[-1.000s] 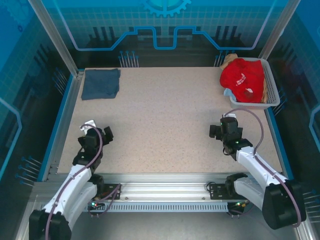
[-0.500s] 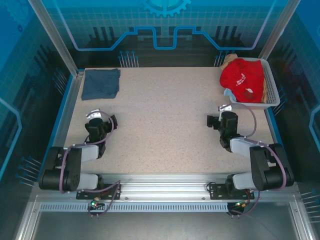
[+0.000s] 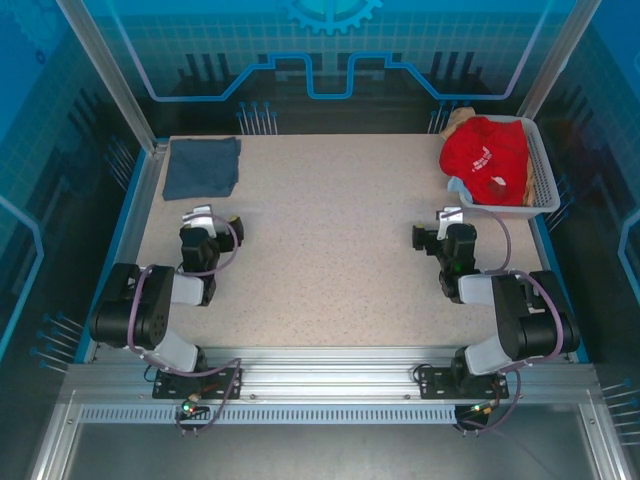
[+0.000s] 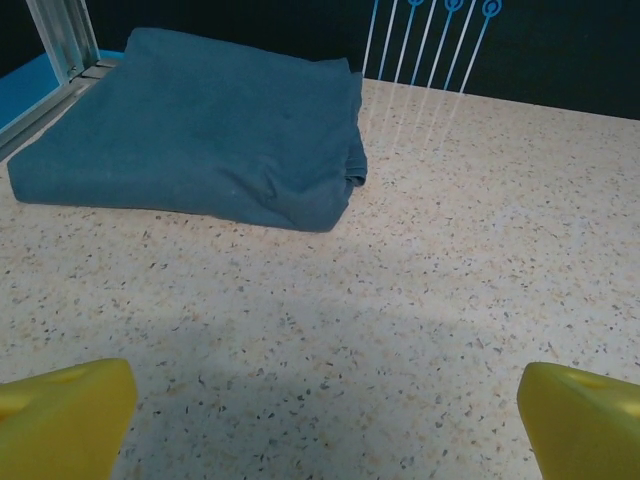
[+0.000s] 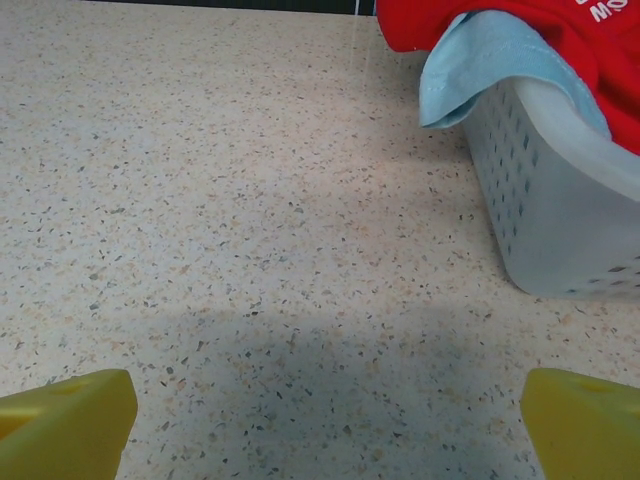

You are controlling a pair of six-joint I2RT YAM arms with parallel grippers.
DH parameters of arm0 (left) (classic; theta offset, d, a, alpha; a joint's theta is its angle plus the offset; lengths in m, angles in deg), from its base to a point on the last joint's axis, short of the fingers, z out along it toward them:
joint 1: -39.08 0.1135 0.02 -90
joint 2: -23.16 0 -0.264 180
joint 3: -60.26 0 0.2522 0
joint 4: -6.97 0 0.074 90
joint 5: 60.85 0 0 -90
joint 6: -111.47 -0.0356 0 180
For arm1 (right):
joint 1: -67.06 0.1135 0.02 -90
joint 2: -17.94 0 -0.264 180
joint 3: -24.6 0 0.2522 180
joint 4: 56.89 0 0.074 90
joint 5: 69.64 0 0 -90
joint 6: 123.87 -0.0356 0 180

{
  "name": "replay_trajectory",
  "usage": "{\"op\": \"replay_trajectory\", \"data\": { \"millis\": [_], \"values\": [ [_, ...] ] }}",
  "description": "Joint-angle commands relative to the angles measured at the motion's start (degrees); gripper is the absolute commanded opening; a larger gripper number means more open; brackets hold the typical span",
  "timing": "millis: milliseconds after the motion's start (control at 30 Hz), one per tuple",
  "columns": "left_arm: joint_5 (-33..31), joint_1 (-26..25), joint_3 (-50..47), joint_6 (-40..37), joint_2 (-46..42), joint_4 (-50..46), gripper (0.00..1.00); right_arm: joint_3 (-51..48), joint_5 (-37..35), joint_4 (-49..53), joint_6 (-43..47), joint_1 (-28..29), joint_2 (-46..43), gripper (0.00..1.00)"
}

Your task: Fold and stack the t-shirts

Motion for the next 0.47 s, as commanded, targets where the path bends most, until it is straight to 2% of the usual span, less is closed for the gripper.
{"op": "replay_trajectory", "data": {
  "millis": [0, 433],
  "values": [
    [1.1, -0.2, 0.4, -1.6, -0.7, -1.5, 0.99, 1.0, 0.0, -2.4, 1.1, 0.6, 0.6, 1.00],
    [0.8, -0.4, 0.4, -1.7, -0.7, -1.5, 0.99, 1.3, 0.1, -2.0, 1.5, 0.9, 0.7, 1.00]
  ]
}}
